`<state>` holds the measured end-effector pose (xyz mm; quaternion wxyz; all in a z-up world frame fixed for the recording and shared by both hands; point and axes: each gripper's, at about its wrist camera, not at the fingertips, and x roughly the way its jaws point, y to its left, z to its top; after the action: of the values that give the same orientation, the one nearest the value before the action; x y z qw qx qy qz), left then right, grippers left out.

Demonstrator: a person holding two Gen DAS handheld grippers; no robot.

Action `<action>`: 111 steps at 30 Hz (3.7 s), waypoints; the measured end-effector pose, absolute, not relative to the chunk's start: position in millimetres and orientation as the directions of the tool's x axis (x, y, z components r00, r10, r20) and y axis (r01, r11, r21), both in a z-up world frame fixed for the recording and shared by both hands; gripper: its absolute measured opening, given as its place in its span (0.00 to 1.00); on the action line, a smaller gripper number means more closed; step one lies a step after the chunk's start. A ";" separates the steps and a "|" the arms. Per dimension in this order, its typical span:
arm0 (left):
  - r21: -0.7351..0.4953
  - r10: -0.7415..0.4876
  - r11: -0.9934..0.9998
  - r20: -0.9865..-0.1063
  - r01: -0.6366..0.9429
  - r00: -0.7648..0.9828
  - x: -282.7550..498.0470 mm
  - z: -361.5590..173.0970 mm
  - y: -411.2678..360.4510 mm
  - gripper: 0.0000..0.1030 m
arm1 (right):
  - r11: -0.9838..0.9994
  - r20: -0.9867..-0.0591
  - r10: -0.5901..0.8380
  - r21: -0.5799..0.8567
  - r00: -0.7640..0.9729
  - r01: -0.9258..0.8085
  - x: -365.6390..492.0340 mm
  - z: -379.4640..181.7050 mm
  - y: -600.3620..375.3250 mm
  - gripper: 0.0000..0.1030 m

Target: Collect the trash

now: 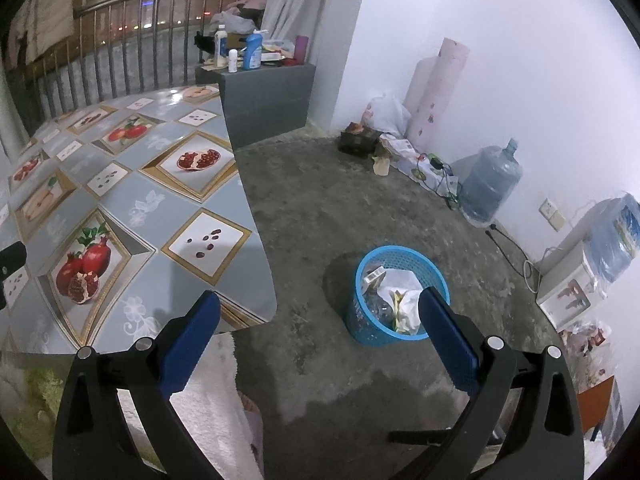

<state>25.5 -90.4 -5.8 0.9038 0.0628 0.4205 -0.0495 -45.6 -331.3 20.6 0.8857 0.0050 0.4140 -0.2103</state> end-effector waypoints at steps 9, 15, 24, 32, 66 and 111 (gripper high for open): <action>0.072 -0.036 0.988 -0.764 0.140 0.645 25.4 -4.8 -89.3 0.92 | 0.919 -0.732 -0.363 -0.179 0.576 0.352 -42.9 23.6 -326.8 0.94; 0.071 -0.036 0.988 -0.764 0.140 0.644 25.2 -4.6 -89.1 0.91 | 0.918 -0.732 -0.364 -0.180 0.576 0.352 -43.0 24.2 -326.3 0.94; 0.074 -0.028 0.989 -0.763 0.129 0.645 23.7 -1.4 -87.4 0.92 | 0.920 -0.730 -0.360 -0.175 0.581 0.349 -43.6 24.8 -326.0 0.94; 0.074 -0.025 0.989 -0.762 0.125 0.647 23.1 -1.5 -86.3 0.92 | 0.920 -0.728 -0.360 -0.174 0.583 0.350 -44.1 26.3 -326.5 0.93; 0.072 -0.025 0.990 -0.761 0.122 0.648 22.7 -0.7 -86.0 0.91 | 0.921 -0.728 -0.359 -0.173 0.585 0.350 -44.1 26.4 -325.5 0.94; 0.072 -0.025 0.990 -0.761 0.123 0.648 22.1 -1.1 -85.0 0.91 | 0.921 -0.725 -0.359 -0.172 0.588 0.350 -43.2 26.5 -323.2 0.94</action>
<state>22.1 -85.0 -1.1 0.9059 0.0586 0.4175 -0.0407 -43.2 -323.2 26.5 0.8912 -0.0053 0.4077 -0.1989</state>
